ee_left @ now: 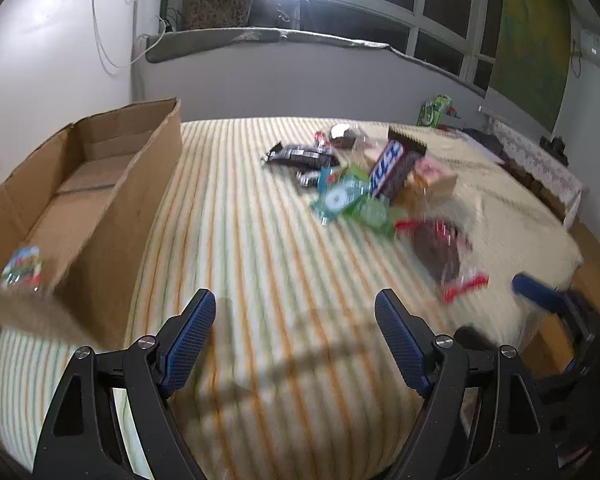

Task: Organize snacks
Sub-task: 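Grasp the green mint pack with the left gripper while the right gripper grasps the red-wrapped cake bag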

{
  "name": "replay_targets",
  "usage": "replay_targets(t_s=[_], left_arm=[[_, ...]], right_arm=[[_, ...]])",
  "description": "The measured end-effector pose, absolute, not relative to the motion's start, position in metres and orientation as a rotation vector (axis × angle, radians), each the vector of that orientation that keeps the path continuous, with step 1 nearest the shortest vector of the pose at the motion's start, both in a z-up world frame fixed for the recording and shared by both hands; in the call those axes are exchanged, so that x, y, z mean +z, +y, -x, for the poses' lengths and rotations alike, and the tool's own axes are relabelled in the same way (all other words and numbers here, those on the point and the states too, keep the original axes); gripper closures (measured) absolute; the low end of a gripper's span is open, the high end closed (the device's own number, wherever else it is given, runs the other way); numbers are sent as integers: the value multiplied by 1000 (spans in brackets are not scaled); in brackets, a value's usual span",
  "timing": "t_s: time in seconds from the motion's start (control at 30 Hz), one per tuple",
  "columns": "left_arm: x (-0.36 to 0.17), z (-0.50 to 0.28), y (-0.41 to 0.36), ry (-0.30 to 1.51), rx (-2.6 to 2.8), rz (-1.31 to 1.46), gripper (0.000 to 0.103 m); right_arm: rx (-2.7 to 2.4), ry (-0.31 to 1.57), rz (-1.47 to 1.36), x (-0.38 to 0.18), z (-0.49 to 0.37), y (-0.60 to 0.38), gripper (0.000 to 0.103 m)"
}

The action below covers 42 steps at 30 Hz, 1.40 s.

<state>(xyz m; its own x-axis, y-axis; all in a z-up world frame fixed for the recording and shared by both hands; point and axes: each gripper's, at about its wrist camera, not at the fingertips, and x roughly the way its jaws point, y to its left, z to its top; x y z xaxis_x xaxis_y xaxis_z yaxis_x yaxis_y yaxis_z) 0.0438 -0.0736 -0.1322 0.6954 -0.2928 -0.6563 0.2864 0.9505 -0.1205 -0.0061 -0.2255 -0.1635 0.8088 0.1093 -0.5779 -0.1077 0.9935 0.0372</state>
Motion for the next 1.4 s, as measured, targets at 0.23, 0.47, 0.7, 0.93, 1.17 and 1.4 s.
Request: replay_targets(t_s=[0.23,0.47,0.7,0.93,1.17,1.4], left_arm=[[-123,-90,-94,744,-349,45,21],[-136,-125,-105,853,-384,94,22],[-140,-120,-101,847,-413,101,101],[-135,-119,-98,839,-371,83,96],[-117,-132,-116,799,-355,12,34],[-128,-155,-110,872,-406,93,76]], right_arm=[[166,624,4,-163,-23,-221,10],[211,593,-5,-173,-32,-227,45],[224,576,-14,-176,-32,-230,46],[211,582,-23,-174,-24,-236,46],[213,580,-49,-174,-23,-241,46],[213,576,-65,-173,-23,-245,46]])
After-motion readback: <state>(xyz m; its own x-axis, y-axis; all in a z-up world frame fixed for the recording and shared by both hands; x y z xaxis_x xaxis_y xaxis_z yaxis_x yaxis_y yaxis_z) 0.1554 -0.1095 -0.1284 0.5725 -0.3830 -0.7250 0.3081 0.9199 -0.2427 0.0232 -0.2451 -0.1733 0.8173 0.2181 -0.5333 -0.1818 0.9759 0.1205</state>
